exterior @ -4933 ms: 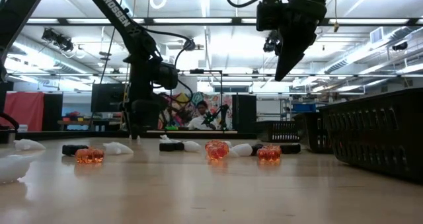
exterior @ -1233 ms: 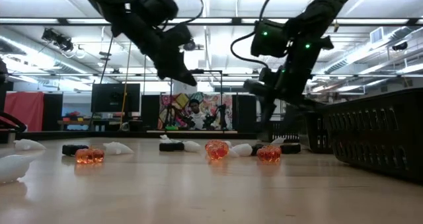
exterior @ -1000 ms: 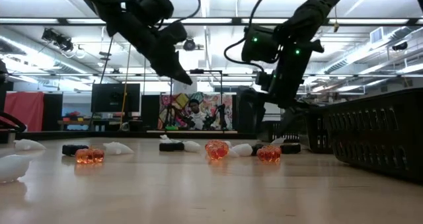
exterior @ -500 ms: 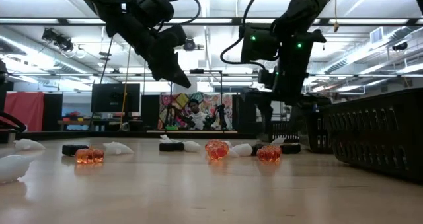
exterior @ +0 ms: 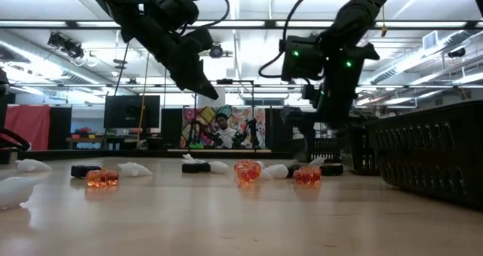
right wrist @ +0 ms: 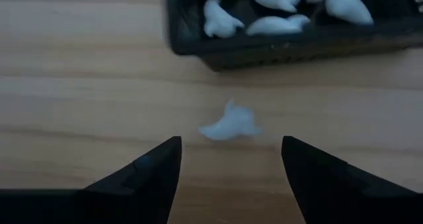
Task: Sort Halloween decoration
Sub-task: Put the white ghost toy into the top black bin
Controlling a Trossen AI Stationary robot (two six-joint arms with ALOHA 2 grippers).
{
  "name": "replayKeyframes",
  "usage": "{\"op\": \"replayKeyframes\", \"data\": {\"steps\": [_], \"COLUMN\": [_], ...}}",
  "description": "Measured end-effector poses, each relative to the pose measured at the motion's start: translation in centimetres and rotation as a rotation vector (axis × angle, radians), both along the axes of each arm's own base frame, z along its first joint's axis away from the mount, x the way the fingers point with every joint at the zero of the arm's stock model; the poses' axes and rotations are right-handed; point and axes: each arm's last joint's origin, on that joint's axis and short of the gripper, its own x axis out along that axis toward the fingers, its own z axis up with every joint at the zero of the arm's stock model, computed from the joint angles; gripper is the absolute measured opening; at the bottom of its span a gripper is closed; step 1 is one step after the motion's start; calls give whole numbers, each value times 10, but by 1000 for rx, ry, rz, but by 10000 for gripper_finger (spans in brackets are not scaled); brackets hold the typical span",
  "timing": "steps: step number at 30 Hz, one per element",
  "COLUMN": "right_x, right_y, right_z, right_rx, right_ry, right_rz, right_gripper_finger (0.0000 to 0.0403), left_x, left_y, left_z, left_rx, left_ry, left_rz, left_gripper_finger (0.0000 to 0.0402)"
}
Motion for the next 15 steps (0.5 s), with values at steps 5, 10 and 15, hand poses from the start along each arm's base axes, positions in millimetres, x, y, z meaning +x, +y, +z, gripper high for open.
{"op": "replayKeyframes", "data": {"steps": [5,10,15], "right_x": [-1,2,6], "right_y": [0,-1,-2], "right_z": [-8,-15,-21], "right_rx": [-17,-29,-51], "right_ry": [-23,-29,-14], "right_rz": [14,27,18], "right_gripper_finger": [265,261,255], "left_x": [1,1,1], "left_y": [0,0,0], "left_z": [1,1,1], "left_rx": [52,70,78], "left_ry": [2,-2,2], "left_rz": [-38,-50,-58], "left_gripper_finger": [18,18,18]}}
